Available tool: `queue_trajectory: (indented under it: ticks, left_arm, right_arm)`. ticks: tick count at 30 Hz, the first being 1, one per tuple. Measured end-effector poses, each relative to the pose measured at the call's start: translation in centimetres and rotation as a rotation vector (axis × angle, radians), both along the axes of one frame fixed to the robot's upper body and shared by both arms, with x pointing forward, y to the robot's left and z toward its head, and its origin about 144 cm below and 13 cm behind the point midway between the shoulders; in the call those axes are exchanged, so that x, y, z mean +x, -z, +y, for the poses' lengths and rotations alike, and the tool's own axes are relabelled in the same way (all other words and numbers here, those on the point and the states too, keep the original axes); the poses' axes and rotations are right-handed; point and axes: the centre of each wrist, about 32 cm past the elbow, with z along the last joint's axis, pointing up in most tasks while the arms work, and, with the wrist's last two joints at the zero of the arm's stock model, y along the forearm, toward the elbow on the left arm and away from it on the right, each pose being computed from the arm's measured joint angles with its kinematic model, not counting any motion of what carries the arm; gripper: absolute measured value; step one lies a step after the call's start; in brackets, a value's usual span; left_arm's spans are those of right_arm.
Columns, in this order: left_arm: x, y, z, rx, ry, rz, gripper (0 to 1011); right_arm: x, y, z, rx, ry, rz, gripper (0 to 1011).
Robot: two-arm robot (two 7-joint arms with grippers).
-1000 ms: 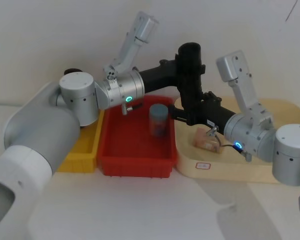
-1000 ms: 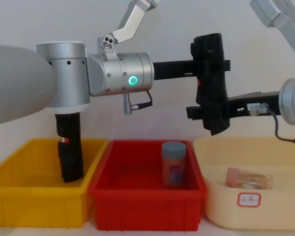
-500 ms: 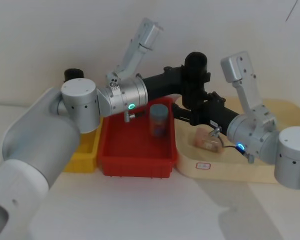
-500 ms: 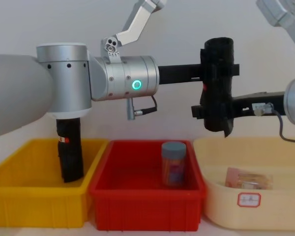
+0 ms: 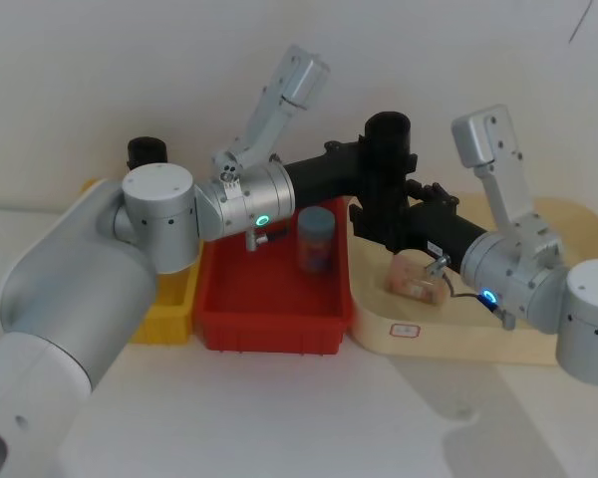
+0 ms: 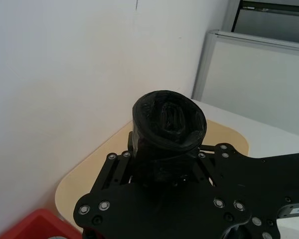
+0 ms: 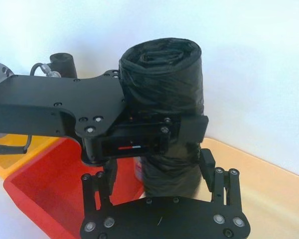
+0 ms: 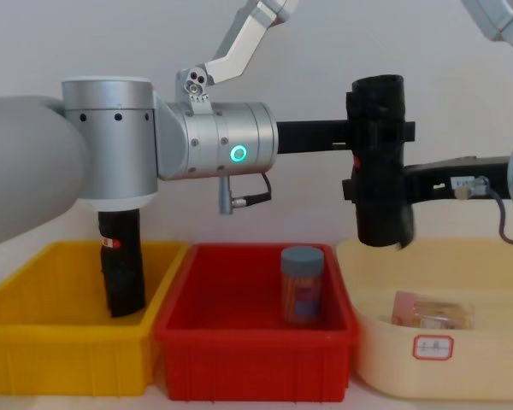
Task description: Pick up the garbage bag with the one hand and transfer it to the other hand.
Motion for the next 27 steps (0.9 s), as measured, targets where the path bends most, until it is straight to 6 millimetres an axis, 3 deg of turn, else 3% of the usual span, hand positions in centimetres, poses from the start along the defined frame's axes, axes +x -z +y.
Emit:
queue_trajectory:
  ticks: [27]
  left_arm:
    - [-0.53, -0.36, -0.03, 0.013, -0.041, -0.012, 375]
  right_arm:
    - [-0.22, 0.51, -0.05, -0.022, 0.016, 0.012, 999]
